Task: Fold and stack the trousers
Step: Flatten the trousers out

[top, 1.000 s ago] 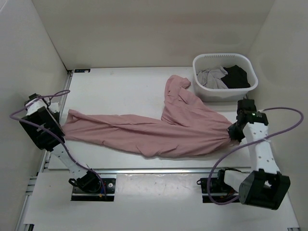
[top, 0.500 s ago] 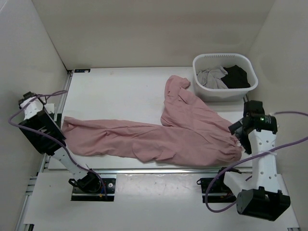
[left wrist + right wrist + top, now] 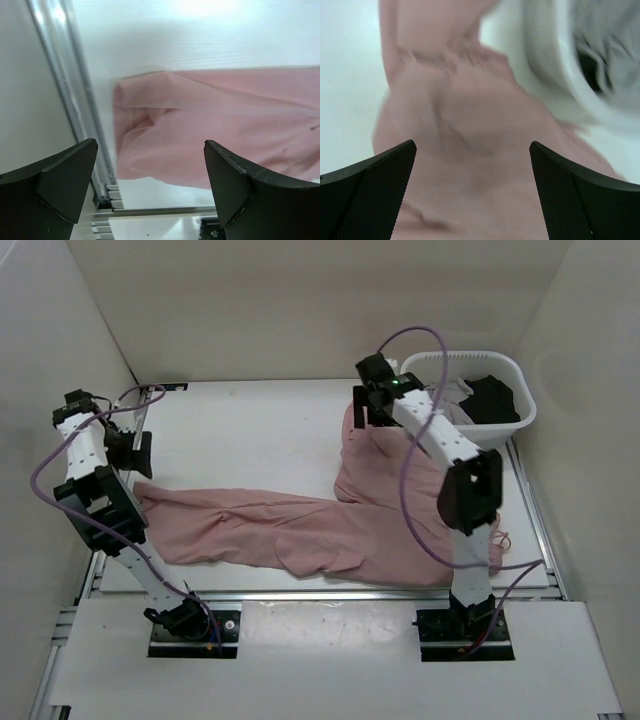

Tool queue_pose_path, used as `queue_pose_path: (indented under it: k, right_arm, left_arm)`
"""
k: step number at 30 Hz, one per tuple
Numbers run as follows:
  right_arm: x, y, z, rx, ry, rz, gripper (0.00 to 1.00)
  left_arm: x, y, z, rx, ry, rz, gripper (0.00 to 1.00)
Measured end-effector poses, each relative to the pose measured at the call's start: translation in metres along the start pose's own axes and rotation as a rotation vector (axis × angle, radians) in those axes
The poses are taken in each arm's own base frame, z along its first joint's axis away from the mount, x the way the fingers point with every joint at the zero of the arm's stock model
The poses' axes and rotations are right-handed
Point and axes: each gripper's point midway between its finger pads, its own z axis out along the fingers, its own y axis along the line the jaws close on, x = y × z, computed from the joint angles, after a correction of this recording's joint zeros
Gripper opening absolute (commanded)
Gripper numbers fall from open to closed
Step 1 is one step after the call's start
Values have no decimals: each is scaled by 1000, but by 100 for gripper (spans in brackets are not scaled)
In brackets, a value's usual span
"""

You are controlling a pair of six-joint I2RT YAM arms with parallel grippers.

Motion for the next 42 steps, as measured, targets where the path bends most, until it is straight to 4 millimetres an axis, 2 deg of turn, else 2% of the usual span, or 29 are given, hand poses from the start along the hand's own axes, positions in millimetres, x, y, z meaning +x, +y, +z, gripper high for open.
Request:
queue_pose_path:
  k: [2, 3, 6, 8, 10, 12, 13, 14, 16, 18, 19, 21, 22, 23, 24, 25, 27, 29, 31, 34, 36, 38, 40, 42]
  right_arm:
    - [-16, 26, 36, 9, -18, -32, 99]
    - [-17, 37, 55, 17, -15, -38, 99]
    - [5, 50, 103, 45, 51, -53, 99]
    - [28, 54, 128, 47, 117, -68, 92]
    - [45, 58, 142, 26, 170, -76, 56]
    - [48, 68, 144, -25, 180, -72, 15]
    - [48, 73, 141, -50, 184, -80, 0]
    - [48, 80, 136, -81, 186, -87, 0]
    - [48, 101, 123, -177, 187, -118, 0]
    - [47, 137, 94, -351, 180, -168, 0]
    - [46, 158, 72, -462, 174, -205, 0]
    - [41, 193, 11, -652, 114, -305, 0]
    - [40, 208, -26, -733, 66, -371, 10]
    - [40, 218, -64, -795, 5, -430, 38]
    - [44, 222, -100, -844, -46, -478, 77]
    - [52, 223, -131, -884, -80, -520, 99]
    - [65, 215, -180, -938, -147, -604, 99]
    - [62, 201, -188, -911, -179, -627, 99]
    - [60, 185, -167, -824, -166, -603, 99]
    - [77, 143, -107, -598, -58, -519, 99]
    - [91, 103, -73, -442, 12, -418, 98]
    - [106, 51, -47, -280, 77, -257, 98]
    - [115, 1, -35, -148, 97, -96, 98]
    - [125, -42, -33, -26, 94, 56, 99]
  left_arm:
    - [5, -8, 4, 37, 25, 2, 100]
    - [8, -10, 7, 50, 41, 0, 100]
    - [19, -16, 17, 86, 88, -5, 100]
    - [25, -22, 22, 114, 110, -6, 100]
    - [28, -30, 23, 138, 122, 1, 100]
    - [24, -39, 24, 156, 117, 19, 100]
    - [20, -44, 24, 167, 111, 32, 100]
    - [16, -49, 24, 178, 103, 43, 100]
    - [4, -56, 19, 195, 74, 59, 100]
    - [-13, -59, 12, 198, 26, 69, 100]
    - [-22, -59, 8, 193, -2, 67, 100]
    - [-39, -52, 0, 170, -57, 64, 100]
    - [-46, -50, -3, 160, -79, 61, 100]
    - [-51, -48, -5, 153, -97, 60, 100]
    - [-55, -46, -6, 147, -110, 58, 100]
    - [-58, -46, -6, 146, -119, 57, 100]
    - [-63, -45, -3, 142, -124, 53, 100]
    - [-67, -48, 6, 145, -110, 56, 100]
    - [-70, -58, 22, 153, -77, 81, 100]
    - [-76, -87, 52, 174, -11, 154, 100]
    - [-88, -114, 72, 175, 10, 228, 100]
    - [-106, -140, 85, 171, -4, 298, 100]
    - [-132, -164, 93, 151, -59, 357, 100]
    - [-155, -184, 93, 132, -123, 396, 100]
